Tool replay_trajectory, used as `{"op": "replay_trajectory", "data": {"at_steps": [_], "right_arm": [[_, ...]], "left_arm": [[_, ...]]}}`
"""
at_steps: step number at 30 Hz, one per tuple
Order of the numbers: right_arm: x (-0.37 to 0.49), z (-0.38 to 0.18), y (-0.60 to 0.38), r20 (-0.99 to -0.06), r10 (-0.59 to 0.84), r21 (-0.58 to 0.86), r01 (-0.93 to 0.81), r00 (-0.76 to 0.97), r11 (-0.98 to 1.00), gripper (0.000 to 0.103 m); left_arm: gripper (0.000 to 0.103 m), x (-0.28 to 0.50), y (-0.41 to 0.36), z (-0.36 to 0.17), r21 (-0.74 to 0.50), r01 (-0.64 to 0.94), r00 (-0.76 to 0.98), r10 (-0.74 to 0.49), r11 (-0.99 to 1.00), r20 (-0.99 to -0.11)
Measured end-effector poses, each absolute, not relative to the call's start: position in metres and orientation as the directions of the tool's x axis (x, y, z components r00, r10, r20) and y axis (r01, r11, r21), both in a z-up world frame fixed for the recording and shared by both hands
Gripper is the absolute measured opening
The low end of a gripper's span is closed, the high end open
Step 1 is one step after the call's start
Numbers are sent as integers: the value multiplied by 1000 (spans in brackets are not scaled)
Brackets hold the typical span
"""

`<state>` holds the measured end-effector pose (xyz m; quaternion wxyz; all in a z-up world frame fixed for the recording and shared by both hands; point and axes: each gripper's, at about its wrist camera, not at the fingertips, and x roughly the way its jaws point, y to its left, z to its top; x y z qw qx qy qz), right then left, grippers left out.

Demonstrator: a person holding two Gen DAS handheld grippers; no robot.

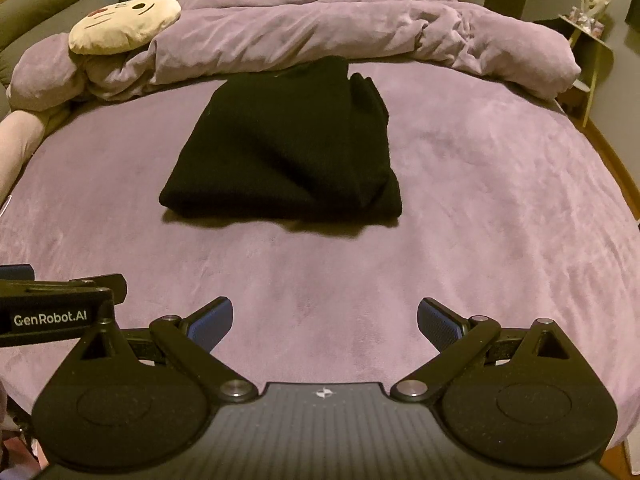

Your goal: Fold small clothes

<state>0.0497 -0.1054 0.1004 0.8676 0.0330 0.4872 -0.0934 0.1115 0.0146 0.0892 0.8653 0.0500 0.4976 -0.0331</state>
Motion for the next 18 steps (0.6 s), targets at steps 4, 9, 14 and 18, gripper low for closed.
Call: {"op": "replay_trajectory", "data": {"at_steps": [4, 9, 14, 18], "right_arm": [[50, 99, -106, -857, -127, -33, 193, 500, 981, 99], [50, 100, -106, -857, -124, -31, 191, 500, 981, 99], [50, 101, -107, -857, -122, -24, 197, 502, 980, 99], [50, 101, -107, -857, -122, -24, 197, 500, 980, 99]], "left_arm": [[103, 112, 14, 88, 55, 107, 493, -5, 993, -870], [103, 115, 16, 87, 51, 105, 485, -6, 993, -874], [103, 114, 17, 87, 43, 102, 485, -12, 994, -874], [103, 115, 19, 88, 44, 106, 482, -13, 993, -876]]}}
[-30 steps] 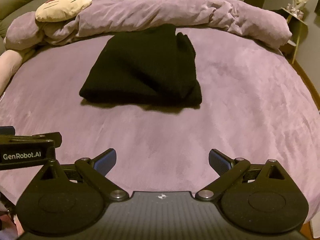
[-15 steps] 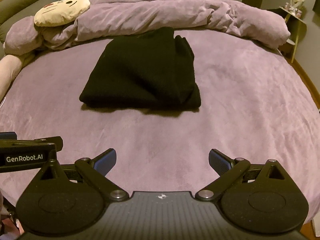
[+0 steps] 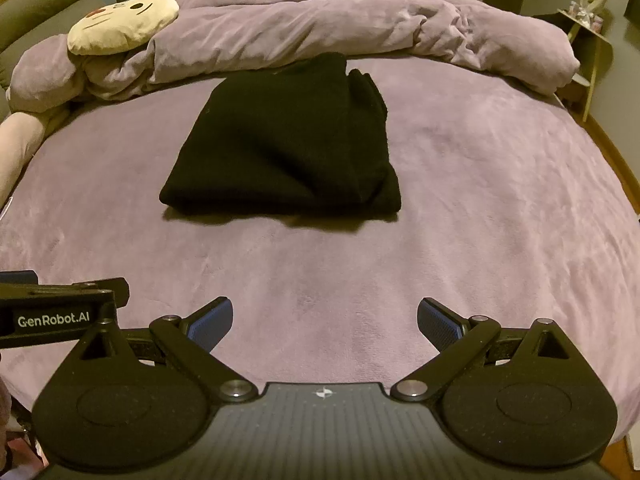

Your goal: Fold small clothes

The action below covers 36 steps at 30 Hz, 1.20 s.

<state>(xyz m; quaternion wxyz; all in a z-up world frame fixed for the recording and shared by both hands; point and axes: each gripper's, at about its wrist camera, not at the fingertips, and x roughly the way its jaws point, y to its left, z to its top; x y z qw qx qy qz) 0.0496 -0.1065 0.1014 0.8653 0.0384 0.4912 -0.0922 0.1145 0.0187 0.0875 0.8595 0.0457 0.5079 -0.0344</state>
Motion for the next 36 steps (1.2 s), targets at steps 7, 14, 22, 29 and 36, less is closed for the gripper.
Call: {"op": "replay_trajectory", "data": {"at_steps": [7, 14, 22, 29, 36], "right_arm": [[49, 103, -106, -861, -117, -18, 201, 495, 980, 99], [50, 104, -108, -863, -107, -8, 198, 494, 980, 99], [48, 104, -108, -864, -106, -6, 201, 491, 980, 99], [48, 104, -110, -866, -98, 0, 196, 490, 981, 99], [48, 104, -111, -866, -98, 0, 195, 491, 981, 99]], "left_arm": [[103, 113, 17, 87, 44, 107, 472, -12, 993, -881], [103, 114, 16, 86, 42, 105, 467, -12, 994, -884], [103, 114, 16, 84, 41, 103, 455, -11, 994, -890], [103, 115, 17, 84, 37, 99, 453, -12, 994, -891], [103, 114, 16, 85, 34, 91, 453, -11, 995, -891]]}}
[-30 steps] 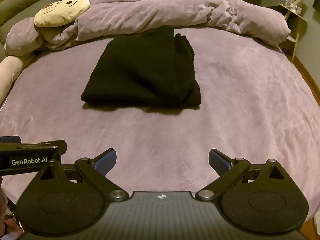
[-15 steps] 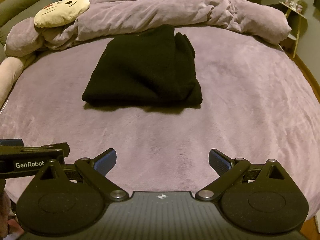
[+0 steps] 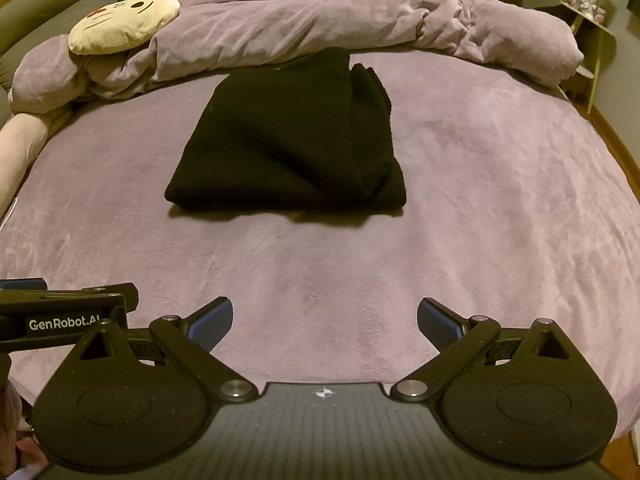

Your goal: Fold small clothes

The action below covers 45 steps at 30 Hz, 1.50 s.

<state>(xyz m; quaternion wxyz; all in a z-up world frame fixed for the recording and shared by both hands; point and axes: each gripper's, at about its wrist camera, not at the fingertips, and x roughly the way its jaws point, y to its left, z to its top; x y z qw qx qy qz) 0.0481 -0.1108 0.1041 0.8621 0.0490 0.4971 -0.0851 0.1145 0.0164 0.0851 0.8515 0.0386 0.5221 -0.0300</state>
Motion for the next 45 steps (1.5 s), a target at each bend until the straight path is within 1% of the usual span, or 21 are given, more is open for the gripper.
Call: {"op": "replay_trajectory", "data": {"at_steps": [45], "right_arm": [[50, 102, -120, -871, -78, 14, 184, 486, 983, 99]], "left_arm": [[103, 116, 11, 79, 30, 96, 424, -14, 995, -906]]}}
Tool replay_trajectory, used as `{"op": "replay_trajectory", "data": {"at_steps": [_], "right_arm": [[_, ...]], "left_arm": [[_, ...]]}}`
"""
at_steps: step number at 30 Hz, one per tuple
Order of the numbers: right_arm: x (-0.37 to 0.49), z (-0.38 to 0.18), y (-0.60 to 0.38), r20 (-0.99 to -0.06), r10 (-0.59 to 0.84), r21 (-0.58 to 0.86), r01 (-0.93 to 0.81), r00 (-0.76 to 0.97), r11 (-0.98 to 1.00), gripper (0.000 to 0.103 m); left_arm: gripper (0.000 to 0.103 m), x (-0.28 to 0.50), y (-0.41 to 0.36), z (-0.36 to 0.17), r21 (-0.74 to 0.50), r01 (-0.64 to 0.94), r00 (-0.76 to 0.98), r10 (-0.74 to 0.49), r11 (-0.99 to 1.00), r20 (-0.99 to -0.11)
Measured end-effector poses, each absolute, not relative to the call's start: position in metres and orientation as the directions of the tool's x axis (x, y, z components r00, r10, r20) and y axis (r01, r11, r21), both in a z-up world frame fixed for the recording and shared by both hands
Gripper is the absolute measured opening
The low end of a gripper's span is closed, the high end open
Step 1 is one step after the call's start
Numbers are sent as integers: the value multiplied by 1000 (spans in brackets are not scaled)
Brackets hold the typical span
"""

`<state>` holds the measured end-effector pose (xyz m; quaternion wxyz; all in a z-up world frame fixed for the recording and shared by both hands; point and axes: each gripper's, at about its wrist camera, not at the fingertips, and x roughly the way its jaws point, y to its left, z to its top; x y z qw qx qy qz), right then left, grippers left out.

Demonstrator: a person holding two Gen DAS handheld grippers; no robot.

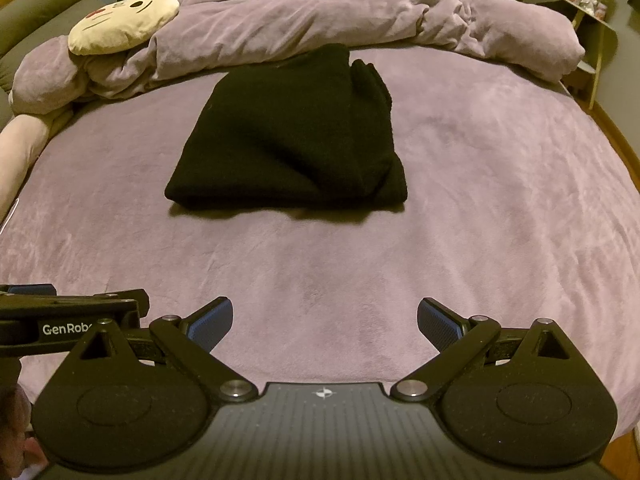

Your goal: Fold small clothes

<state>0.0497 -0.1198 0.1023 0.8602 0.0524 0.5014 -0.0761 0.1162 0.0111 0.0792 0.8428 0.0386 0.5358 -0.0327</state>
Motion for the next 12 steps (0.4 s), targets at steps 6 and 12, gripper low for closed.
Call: {"op": "replay_trajectory", "data": {"at_steps": [6, 12], "right_arm": [[49, 101, -121, -872, -79, 15, 189, 483, 982, 99], [49, 100, -122, -873, -81, 16, 194, 481, 981, 99]], "left_arm": [[103, 114, 7, 78, 41, 105, 428, -8, 994, -904], [103, 116, 10, 74, 31, 98, 413, -12, 995, -910]]}}
